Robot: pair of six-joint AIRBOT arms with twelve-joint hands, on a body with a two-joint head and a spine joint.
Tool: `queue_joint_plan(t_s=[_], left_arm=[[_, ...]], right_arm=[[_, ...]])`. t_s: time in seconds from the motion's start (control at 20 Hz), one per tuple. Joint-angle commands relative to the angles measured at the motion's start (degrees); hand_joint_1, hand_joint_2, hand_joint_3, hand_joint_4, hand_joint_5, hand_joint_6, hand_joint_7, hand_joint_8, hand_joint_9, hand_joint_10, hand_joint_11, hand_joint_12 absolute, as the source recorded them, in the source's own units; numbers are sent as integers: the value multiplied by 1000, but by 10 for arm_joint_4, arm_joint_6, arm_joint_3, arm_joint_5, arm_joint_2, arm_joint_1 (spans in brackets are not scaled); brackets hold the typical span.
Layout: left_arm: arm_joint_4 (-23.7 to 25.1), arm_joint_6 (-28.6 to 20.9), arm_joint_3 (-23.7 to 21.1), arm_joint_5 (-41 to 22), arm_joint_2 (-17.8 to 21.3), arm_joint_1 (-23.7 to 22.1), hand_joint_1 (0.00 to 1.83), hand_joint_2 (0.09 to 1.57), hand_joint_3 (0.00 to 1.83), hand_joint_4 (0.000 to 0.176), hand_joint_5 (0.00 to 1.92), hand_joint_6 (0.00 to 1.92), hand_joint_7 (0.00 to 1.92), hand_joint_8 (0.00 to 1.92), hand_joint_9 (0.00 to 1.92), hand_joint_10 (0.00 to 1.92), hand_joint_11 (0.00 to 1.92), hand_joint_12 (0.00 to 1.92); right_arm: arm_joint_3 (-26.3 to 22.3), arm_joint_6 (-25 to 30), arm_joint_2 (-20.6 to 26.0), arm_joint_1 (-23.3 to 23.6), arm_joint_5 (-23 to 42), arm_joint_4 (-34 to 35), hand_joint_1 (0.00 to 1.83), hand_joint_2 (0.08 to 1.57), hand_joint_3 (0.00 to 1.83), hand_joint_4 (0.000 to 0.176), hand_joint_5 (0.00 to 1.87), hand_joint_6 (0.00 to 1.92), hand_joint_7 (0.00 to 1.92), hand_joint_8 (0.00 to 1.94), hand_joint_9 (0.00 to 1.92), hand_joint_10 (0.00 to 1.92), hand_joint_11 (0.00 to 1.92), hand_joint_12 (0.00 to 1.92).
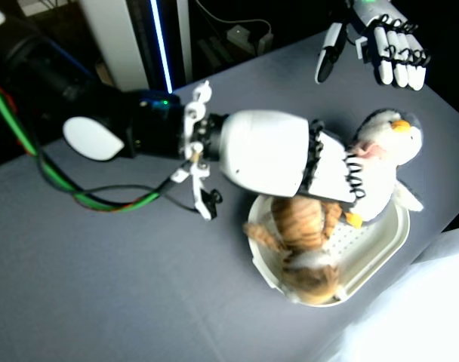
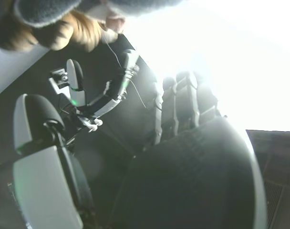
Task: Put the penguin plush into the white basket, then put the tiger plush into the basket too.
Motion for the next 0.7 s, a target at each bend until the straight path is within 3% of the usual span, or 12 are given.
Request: queue_joint_plan(t_s=[0.0,0.05,0.15,0.25,0.3,0.35,0.45,0.5,0.55,0.6,0.65], left_arm=[[10,-3,1,-79,-4,-6,832,880,1,79,156,0,169,3,124,4,0,393],[10,-8,0,-90,-4,-4,828,883,2,65,159,1,179,7,129,5,0,394],[10,-21,-4,-118,-4,5,808,900,2,60,139,0,145,3,76,3,0,211],[9,-41,-9,-155,-4,23,804,862,0,37,152,2,202,8,144,8,0,569],[7,-59,-11,-175,-4,37,817,862,0,17,140,0,194,1,147,7,0,601],[5,-76,-12,-189,-4,49,842,885,5,23,84,0,104,0,83,3,0,495],[0,-108,-13,-228,-5,72,847,877,1,75,5,0,6,0,3,0,0,398],[-1,-117,-13,-241,-5,76,840,871,0,131,0,0,0,0,0,0,0,474],[-3,-128,-12,-256,-7,80,870,865,0,115,0,0,0,0,0,0,0,486],[-3,-138,-10,-269,-10,82,818,892,5,82,0,0,0,0,0,0,0,598],[-3,-150,-7,-283,-15,84,771,957,11,62,0,0,0,0,0,0,0,789]], right_arm=[[-5,2,1,9,91,14,535,851,0,176,0,0,0,0,0,0,0,1],[-20,2,13,-6,129,37,534,850,0,176,0,0,0,0,0,0,0,0],[-54,2,54,-60,220,89,621,878,10,176,0,0,0,0,0,0,0,0],[-85,12,78,-116,317,135,712,893,12,176,0,0,0,0,0,0,0,0],[-101,23,88,-149,378,155,667,894,10,176,0,0,0,0,0,0,0,0],[-112,31,94,-171,416,168,679,887,6,176,0,0,0,0,0,0,0,0],[-135,38,108,-218,492,196,693,884,3,176,0,0,0,0,0,0,0,0],[-140,39,110,-232,516,206,716,938,6,176,0,0,0,0,0,0,0,0],[-145,40,111,-251,542,217,734,928,0,176,0,0,0,0,0,0,48,22],[-149,42,112,-263,565,223,715,922,0,176,0,0,0,0,0,0,111,52],[-155,43,112,-270,571,225,707,937,0,135,0,0,0,0,12,3,21,538]])
